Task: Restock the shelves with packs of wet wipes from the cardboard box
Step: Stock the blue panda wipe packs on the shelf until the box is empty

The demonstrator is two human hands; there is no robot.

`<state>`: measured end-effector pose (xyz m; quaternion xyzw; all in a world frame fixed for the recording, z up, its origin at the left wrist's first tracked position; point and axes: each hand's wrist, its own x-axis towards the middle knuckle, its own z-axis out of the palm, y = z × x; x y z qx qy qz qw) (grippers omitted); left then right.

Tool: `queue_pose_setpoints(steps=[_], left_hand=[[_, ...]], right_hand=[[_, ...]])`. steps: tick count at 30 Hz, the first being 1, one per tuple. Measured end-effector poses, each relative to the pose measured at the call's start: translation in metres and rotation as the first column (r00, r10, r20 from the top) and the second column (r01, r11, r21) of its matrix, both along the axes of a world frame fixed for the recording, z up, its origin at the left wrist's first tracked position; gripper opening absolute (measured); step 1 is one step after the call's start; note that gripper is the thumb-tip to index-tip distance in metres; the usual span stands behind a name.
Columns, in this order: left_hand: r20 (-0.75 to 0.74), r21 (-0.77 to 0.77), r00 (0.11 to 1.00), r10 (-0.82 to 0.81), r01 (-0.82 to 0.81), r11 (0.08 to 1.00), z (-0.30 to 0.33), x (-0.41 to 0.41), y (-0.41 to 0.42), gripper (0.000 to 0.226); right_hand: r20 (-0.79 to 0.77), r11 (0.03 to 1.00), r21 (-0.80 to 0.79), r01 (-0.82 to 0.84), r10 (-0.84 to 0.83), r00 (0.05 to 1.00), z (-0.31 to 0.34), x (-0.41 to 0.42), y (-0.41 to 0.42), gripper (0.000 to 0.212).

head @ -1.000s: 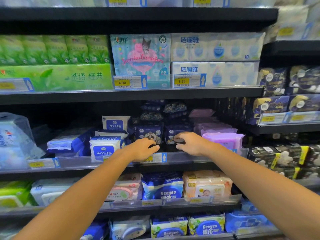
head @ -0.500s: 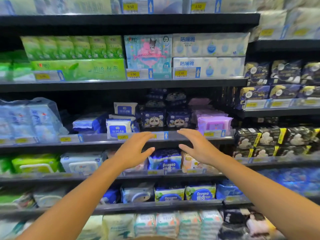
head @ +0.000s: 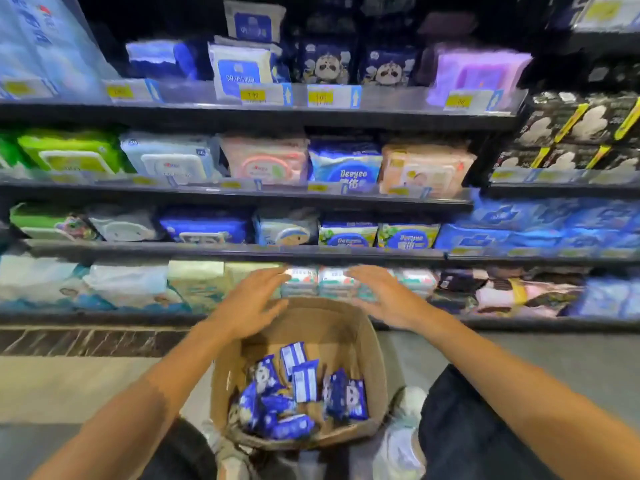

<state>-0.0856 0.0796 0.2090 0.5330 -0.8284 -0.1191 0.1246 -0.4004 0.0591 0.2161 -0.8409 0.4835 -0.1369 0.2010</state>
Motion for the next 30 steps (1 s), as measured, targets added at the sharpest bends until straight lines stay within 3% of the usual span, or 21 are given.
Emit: queue_pose_setpoints(steps=[9, 12, 17, 20, 22, 26, 30], left_hand=[[0.148, 0.374, 0.986, 0.076, -0.127, 0.919, -0.166, 0.038, 0.039, 0.077], [0.201, 0.484, 0.974, 0.1, -0.188, 0.855, -0.207, 0.053, 0.042, 0.062], [0.297, 0.652, 0.95, 0.09, -0.271, 0.708, -0.246, 0.069, 0.045, 0.061], [0.344, 0.663, 0.936, 0.069, -0.295, 0.688, -0.264, 0.069, 0.039, 0.062], [0.388, 0.654, 0.919, 0.069, -0.327, 0.682, -0.279, 0.068, 0.035, 0.074], [0.421, 0.663, 0.898, 0.126, -0.399, 0.633, -0.3, 0.06, 0.032, 0.084], [0.408, 0.67, 0.871, 0.272, -0.488, 0.559, -0.326, 0.056, 0.031, 0.083]], right_hand=[[-0.127, 0.943, 0.328, 0.058, -0.017, 0.992, -0.145, 0.012, 0.03, 0.059], [-0.153, 0.894, 0.433, 0.113, -0.051, 0.987, -0.19, 0.022, 0.037, 0.058], [-0.155, 0.798, 0.584, 0.147, -0.068, 0.986, -0.237, 0.029, 0.051, 0.064], [-0.206, 0.725, 0.644, 0.244, -0.143, 0.968, -0.265, 0.026, 0.044, 0.067], [-0.239, 0.671, 0.675, 0.308, -0.196, 0.951, -0.283, 0.023, 0.04, 0.066], [-0.32, 0.514, 0.757, 0.405, -0.249, 0.914, -0.308, 0.023, 0.037, 0.044], [-0.324, 0.402, 0.804, 0.438, -0.323, 0.889, -0.362, 0.025, 0.037, 0.065]])
